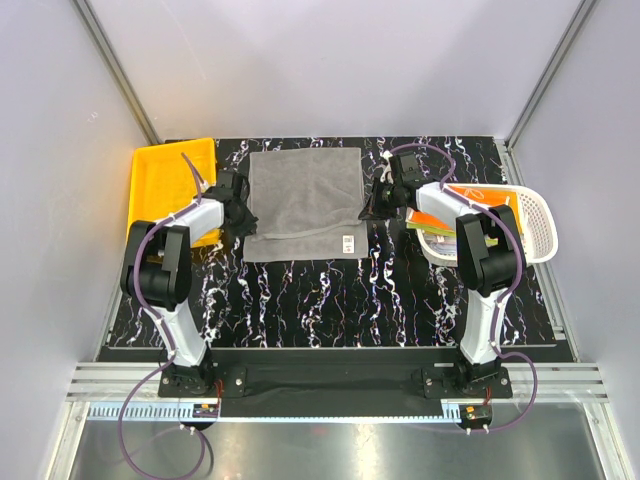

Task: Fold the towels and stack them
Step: Fold the towel

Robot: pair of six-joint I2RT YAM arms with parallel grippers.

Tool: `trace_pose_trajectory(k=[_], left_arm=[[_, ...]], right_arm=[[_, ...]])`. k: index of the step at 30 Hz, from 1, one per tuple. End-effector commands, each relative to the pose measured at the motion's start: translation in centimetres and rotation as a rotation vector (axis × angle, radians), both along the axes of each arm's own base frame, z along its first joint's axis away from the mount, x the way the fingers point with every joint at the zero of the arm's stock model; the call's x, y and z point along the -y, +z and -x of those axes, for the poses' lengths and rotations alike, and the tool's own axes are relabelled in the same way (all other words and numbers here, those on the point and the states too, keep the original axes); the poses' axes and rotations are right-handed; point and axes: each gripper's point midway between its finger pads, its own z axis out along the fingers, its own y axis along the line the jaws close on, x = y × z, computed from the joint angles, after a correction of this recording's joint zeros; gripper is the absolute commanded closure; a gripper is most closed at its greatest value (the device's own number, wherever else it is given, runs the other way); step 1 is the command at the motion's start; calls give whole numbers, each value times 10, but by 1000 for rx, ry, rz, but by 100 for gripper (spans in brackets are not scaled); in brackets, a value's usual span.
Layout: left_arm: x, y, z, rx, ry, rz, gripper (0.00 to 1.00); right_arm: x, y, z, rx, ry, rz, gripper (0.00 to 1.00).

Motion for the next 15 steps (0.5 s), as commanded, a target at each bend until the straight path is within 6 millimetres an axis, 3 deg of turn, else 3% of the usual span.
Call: trace_pose_trajectory(k=[1, 4, 6, 8, 10, 12, 15], left_arm=[[-3, 13, -19, 54, 1, -25, 89], [-3, 15, -20, 61, -1, -27, 97], [-2, 18, -21, 63, -7, -23, 97], [1, 20, -19, 62, -19, -16, 80], [1, 21, -17, 68, -17, -15, 70], [2, 24, -14, 74, -13, -8, 63], [3, 21, -14, 72, -9, -6, 61]], right_arm=[[-13, 23, -4, 55, 25, -45, 100], [-13, 25, -4, 58, 25, -46, 100], [-13, 27, -4, 60, 27, -46, 100], [-13, 28, -4, 62, 26, -45, 100], [-13, 28, -5, 67, 26, -47, 100], [-13, 27, -5, 63, 24, -45, 100], [-14, 25, -4, 58, 24, -47, 100]])
